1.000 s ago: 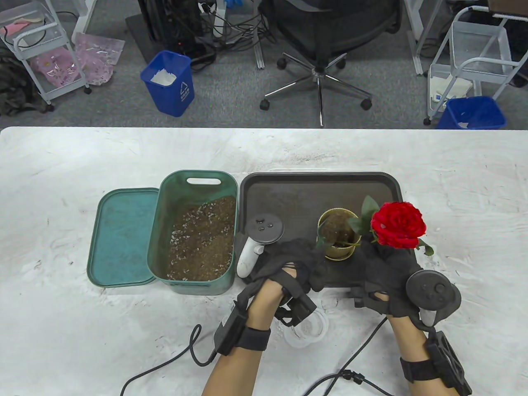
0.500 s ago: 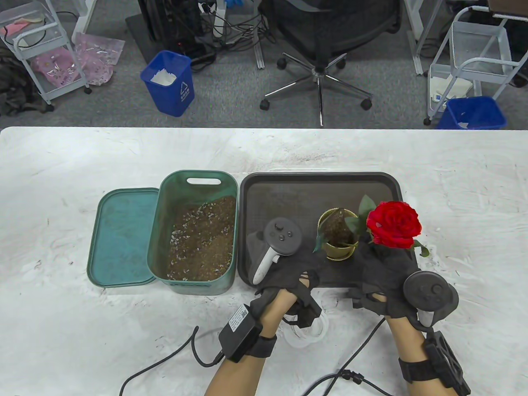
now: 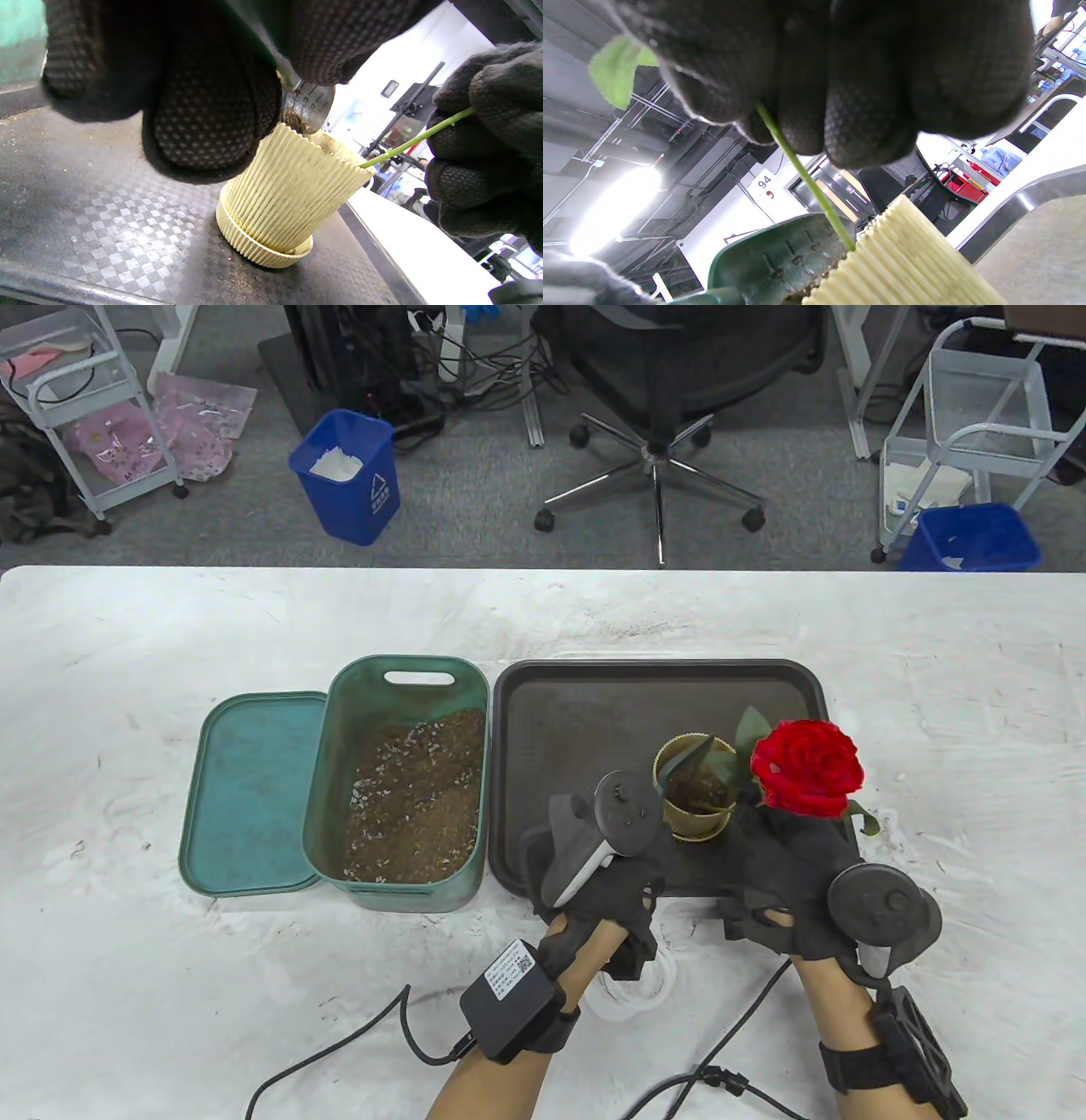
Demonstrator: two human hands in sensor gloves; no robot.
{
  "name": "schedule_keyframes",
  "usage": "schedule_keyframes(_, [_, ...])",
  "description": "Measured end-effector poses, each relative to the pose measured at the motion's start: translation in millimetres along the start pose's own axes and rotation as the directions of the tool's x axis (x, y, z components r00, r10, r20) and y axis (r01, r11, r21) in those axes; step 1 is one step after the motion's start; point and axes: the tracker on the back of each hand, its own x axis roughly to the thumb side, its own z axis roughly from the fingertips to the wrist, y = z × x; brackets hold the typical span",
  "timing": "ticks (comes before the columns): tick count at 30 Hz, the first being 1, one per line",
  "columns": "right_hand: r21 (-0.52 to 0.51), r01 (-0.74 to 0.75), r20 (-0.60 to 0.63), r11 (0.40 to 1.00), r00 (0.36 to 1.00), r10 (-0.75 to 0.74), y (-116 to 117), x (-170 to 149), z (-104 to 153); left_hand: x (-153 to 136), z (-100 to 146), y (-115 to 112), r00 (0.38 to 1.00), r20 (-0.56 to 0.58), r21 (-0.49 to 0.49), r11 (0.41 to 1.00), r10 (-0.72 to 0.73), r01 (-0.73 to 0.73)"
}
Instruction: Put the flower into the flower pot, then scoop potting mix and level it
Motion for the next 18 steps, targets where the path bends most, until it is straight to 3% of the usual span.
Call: schedule_keyframes(18, [0.004,-0.019,0.016,1.0,1.0,0.019,1.0,1.7,0.7,7.8,6.6,4.1,0.998,0.008,0.063,0.996,-0.057,0.056])
